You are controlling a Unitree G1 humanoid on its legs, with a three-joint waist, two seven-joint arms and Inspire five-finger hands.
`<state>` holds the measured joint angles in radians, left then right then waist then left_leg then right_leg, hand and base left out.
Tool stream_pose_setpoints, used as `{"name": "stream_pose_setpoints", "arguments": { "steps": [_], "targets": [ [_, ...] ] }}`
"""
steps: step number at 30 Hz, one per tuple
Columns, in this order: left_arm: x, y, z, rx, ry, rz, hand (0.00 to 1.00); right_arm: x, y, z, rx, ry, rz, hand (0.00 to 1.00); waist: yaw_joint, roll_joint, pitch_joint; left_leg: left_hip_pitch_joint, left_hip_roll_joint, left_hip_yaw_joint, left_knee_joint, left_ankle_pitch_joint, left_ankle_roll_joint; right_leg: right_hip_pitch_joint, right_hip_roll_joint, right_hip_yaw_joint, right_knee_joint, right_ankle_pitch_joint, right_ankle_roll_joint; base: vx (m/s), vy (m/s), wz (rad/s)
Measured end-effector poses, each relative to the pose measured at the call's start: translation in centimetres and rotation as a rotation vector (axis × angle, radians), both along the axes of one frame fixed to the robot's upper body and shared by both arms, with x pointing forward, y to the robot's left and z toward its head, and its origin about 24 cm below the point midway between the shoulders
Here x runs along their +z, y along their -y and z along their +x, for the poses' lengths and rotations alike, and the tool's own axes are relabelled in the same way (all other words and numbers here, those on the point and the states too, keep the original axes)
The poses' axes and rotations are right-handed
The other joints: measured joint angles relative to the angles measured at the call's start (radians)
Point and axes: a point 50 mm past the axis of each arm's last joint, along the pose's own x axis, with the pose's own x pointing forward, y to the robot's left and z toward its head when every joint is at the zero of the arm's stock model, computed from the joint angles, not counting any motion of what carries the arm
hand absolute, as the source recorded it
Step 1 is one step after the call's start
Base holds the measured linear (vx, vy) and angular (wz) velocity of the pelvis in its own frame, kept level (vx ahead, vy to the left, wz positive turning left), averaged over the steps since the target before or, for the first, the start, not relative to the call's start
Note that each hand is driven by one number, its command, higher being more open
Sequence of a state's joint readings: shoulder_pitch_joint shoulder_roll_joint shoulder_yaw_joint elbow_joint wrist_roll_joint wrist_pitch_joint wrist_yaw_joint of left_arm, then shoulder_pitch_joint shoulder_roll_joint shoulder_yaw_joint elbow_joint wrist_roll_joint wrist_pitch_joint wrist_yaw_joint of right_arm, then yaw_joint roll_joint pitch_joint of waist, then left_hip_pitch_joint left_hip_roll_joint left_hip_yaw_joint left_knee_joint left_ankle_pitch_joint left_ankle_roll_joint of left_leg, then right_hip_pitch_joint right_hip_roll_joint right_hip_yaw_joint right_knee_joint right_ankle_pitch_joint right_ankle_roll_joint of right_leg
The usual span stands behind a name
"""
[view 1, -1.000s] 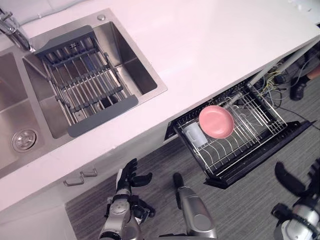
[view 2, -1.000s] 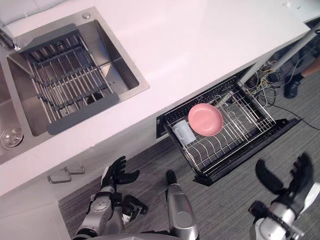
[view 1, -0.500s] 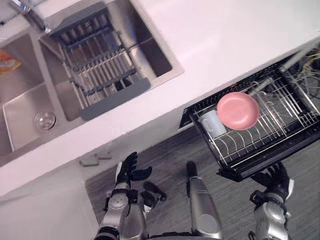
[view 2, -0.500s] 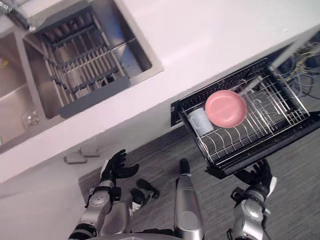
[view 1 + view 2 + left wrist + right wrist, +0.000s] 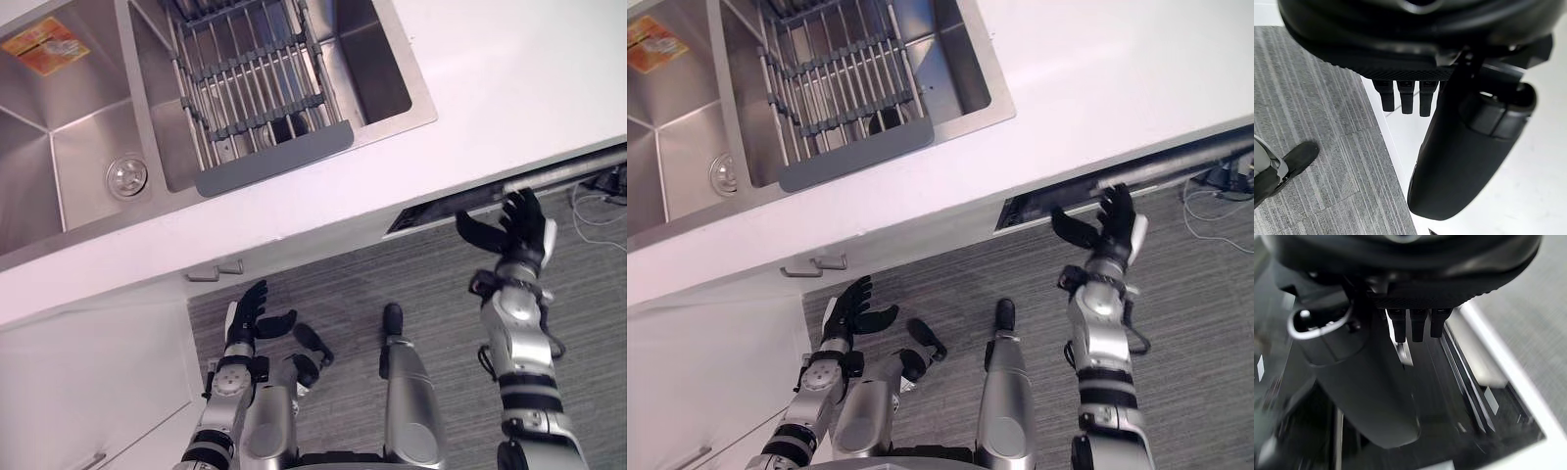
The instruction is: Walk over to the sink, pick up the cup, carry it to the dishwasher, place the cup inside the dishwasher, then close the dishwasher door
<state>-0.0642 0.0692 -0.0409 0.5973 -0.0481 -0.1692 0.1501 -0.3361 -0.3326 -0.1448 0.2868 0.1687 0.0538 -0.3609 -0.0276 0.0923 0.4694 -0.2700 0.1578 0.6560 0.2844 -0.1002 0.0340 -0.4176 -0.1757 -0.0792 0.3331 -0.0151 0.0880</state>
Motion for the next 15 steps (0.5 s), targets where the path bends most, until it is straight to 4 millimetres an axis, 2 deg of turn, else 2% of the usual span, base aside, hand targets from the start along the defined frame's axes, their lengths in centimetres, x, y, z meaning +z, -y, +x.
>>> {"name": "stream_pose_setpoints", "arguments": {
  "steps": [3, 8, 10, 12, 15],
  "targets": [
    [0.1, 0.2, 0.1, -0.003, 0.007, -0.011, 0.9, -0.6, 0.1, -0.1, 0.029, -0.044, -0.051, 0.9, -0.012, 0.0, 0.0, 0.001, -0.005, -0.051, -0.014, 0.014, -0.006, 0.025, 0.0, -0.029, -0.008, 0.001, -0.009, -0.03, -0.07, 0.28],
    [-0.5, -0.1, -0.4, 0.002, -0.022, -0.002, 0.9, -2.6, 1.0, -1.7, 0.009, -0.115, -0.12, 0.9, -0.014, -0.002, -0.005, 0.032, -0.026, -0.12, -0.092, 0.056, -0.032, 0.092, 0.01, -0.087, -0.078, 0.01, -0.024, -0.02, -0.048, 0.27],
    [-1.2, -0.6, -1.1, 0.005, -0.059, 0.015, 0.9, -4.1, 0.9, -3.0, 0.046, -0.152, -0.147, 0.9, -0.016, -0.011, -0.018, 0.057, -0.035, -0.148, -0.125, 0.076, -0.036, 0.126, 0.015, -0.105, -0.1, 0.01, -0.023, 0.08, -0.043, 0.23],
    [-2.1, -1.3, -2.0, 0.001, -0.109, 0.047, 0.9, -6.4, 0.1, -4.8, 0.128, -0.226, -0.168, 0.9, -0.019, -0.026, -0.07, 0.063, -0.048, -0.206, -0.156, 0.101, -0.031, 0.15, 0.02, -0.141, -0.118, 0.01, -0.028, 0.12, -0.06, 0.41],
    [-2.8, -1.8, -3.1, 0.008, -0.152, 0.056, 0.9, -9.7, -1.5, -7.4, 0.18, -0.325, -0.11, 0.9, -0.016, -0.042, -0.14, 0.099, -0.057, -0.259, -0.203, 0.121, -0.036, 0.22, 0.029, -0.197, -0.167, 0.007, -0.029, 0.13, -0.038, 0.43]
  ]
}}
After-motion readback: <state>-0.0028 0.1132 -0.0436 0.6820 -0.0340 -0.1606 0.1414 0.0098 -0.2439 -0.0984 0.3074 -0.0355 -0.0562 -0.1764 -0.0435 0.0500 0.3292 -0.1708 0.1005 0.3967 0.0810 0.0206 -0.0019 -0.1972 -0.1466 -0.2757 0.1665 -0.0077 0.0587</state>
